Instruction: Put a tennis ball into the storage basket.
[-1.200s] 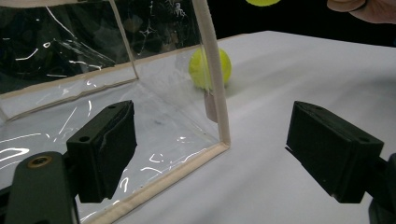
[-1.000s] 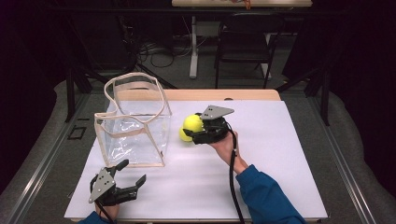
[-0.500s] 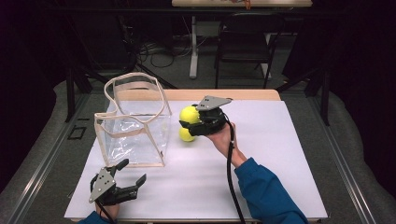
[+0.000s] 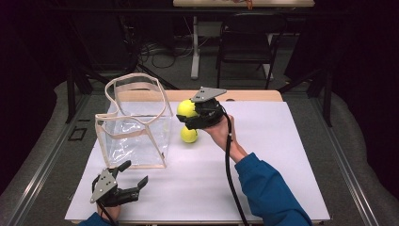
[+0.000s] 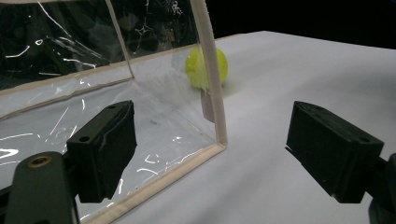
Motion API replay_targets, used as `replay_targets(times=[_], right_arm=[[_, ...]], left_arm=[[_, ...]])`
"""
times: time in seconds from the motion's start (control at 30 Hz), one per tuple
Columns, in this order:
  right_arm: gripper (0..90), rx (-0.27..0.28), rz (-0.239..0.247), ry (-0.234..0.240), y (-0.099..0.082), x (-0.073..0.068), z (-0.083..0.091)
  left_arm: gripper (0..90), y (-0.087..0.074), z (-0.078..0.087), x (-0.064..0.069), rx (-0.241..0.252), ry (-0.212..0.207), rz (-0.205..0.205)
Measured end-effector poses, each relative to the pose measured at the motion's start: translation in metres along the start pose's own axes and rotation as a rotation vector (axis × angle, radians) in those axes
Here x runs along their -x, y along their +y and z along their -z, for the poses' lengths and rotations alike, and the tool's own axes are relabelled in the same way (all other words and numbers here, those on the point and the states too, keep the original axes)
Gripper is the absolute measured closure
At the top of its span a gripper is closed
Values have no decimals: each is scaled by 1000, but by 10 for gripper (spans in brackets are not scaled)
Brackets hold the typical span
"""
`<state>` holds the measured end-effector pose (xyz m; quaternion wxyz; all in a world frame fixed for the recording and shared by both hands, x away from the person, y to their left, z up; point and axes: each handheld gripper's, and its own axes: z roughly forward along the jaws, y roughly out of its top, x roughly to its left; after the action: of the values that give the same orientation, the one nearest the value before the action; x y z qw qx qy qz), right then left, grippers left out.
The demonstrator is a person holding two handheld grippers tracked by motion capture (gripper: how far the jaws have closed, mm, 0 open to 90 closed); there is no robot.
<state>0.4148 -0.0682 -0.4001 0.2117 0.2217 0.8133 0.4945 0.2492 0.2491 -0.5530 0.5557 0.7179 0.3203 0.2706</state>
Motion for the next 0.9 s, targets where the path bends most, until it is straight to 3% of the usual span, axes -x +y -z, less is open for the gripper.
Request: replay_targets(times=[0.9], right_arm=[[268,0,15,14,28,8,-3]], left_arm=[[159,1,-2,1,-1,-16,-13]])
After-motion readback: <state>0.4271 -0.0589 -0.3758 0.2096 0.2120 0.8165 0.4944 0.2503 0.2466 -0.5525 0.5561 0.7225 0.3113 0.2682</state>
